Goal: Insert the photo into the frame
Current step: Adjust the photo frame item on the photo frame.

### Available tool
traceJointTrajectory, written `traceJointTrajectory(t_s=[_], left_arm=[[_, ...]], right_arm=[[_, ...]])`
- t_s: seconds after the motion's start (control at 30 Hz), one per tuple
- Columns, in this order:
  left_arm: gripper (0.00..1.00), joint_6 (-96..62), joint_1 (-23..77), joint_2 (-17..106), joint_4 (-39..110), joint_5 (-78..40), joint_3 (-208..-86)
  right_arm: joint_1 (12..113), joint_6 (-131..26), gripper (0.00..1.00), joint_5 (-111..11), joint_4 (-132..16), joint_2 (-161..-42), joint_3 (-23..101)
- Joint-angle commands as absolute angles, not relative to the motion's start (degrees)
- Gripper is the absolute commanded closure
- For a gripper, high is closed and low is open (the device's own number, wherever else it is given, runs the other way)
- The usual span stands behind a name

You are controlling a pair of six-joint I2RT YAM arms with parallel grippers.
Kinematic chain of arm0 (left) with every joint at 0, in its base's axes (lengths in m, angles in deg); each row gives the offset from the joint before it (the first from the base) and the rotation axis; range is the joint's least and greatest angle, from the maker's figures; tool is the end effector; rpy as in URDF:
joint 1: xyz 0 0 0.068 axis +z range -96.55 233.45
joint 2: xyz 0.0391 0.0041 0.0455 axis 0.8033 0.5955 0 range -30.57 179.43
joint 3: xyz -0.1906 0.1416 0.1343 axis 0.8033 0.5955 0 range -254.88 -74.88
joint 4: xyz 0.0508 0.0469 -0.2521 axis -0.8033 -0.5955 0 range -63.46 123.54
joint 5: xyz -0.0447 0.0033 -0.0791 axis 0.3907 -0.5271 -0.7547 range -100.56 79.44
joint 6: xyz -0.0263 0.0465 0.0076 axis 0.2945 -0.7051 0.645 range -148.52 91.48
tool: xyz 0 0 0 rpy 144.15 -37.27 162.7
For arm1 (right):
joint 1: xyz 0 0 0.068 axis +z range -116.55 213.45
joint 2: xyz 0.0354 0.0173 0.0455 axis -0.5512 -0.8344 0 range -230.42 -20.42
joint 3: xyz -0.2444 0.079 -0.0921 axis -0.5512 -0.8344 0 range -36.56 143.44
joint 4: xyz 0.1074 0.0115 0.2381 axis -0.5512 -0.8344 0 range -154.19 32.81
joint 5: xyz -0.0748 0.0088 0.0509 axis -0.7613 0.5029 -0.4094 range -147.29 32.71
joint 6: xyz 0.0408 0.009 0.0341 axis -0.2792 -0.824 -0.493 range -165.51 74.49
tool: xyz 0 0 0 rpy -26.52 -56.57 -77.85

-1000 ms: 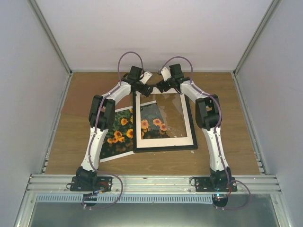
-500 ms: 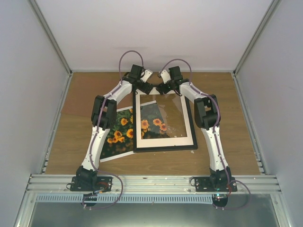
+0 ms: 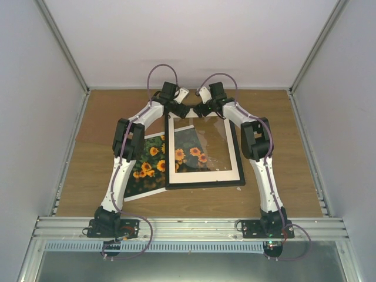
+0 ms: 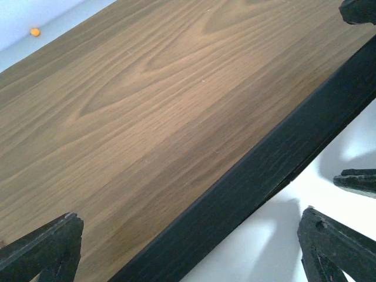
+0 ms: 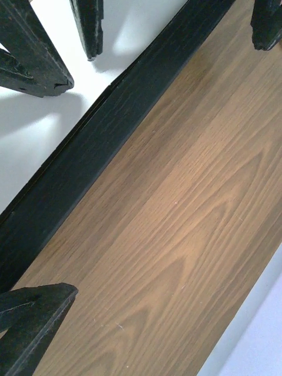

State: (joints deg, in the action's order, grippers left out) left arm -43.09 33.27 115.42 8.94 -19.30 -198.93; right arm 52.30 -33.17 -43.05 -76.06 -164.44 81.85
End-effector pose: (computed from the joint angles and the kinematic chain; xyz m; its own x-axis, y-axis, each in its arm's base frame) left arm 0.5271 -0.1996 0.1459 -0.5490 0.4666 -0.6934 0.5962 0.8001 0.0663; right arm 0.5252 0.1887 0.1407 -0.5453 -0.4051 -0.7338 -0.6100 0.7922 0.0160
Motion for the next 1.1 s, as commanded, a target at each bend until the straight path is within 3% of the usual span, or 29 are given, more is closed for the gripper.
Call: traceJointTrajectory(t_s=[0.0,0.4,0.57,1.07], left_arm=[[0.02,-44.59,33.01,114.95,5.15,-18.85,-196.25],[0.02,-42.63,32.98,113.46,5.24,-20.41,-194.64],[0.02,-41.10,33.33,114.00,6.38,-19.49,-201.09],[0.03,-43.58,33.67,119.15,6.34,-14.97,-205.42]], right_arm=[[53.16,-33.75,0.13,-43.07,-75.62,-165.80,83.03],[53.16,-32.18,0.13,-44.95,-75.08,-166.24,77.54],[53.15,-32.24,0.13,-44.30,-75.64,-166.05,78.24],[53.19,-32.43,0.13,-43.65,-76.78,-166.23,80.77]])
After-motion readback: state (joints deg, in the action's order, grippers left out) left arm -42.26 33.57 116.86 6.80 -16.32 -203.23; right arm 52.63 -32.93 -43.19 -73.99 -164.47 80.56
